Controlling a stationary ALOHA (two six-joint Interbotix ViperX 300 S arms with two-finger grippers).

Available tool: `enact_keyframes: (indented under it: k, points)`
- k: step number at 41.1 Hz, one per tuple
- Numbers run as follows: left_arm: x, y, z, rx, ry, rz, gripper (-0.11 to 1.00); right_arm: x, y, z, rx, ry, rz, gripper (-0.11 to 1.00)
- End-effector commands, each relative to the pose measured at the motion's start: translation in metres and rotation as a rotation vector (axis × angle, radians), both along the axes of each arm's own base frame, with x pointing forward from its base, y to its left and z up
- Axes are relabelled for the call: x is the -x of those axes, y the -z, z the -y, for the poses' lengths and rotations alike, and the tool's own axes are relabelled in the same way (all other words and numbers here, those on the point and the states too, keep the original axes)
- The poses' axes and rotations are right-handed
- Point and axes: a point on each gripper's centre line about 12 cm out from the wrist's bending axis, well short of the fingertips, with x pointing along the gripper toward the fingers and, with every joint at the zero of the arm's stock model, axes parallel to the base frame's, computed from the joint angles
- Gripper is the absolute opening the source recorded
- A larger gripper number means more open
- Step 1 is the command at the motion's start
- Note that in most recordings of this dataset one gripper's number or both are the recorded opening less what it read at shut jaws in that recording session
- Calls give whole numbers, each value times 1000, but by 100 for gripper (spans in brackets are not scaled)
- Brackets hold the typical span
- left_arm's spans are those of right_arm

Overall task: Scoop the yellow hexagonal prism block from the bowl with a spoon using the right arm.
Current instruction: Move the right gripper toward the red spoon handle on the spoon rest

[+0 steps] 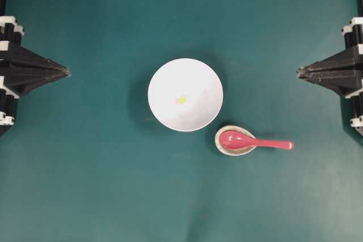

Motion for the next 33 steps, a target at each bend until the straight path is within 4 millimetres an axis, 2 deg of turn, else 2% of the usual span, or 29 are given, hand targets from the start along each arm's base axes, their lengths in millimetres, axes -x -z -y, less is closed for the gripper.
enact_keyframes:
  k: [1, 3, 8, 28, 33]
  points:
    - [-4, -9, 1, -6, 5, -11, -1, -1, -10, 0, -5, -2, 28, 0]
    - [-4, -5, 1, -5, 4, -52, 2, -3, -11, 0, -5, 0, 0, 0]
    - [-5, -3, 1, -5, 4, -72, -1, -5, -13, 0, -6, -2, -23, 0]
    - [-5, -3, 1, -3, 4, -72, -1, -9, -14, 0, -31, 1, -38, 1]
    - [-5, -3, 1, -3, 4, -72, -1, -10, -14, 0, -41, 1, -43, 12]
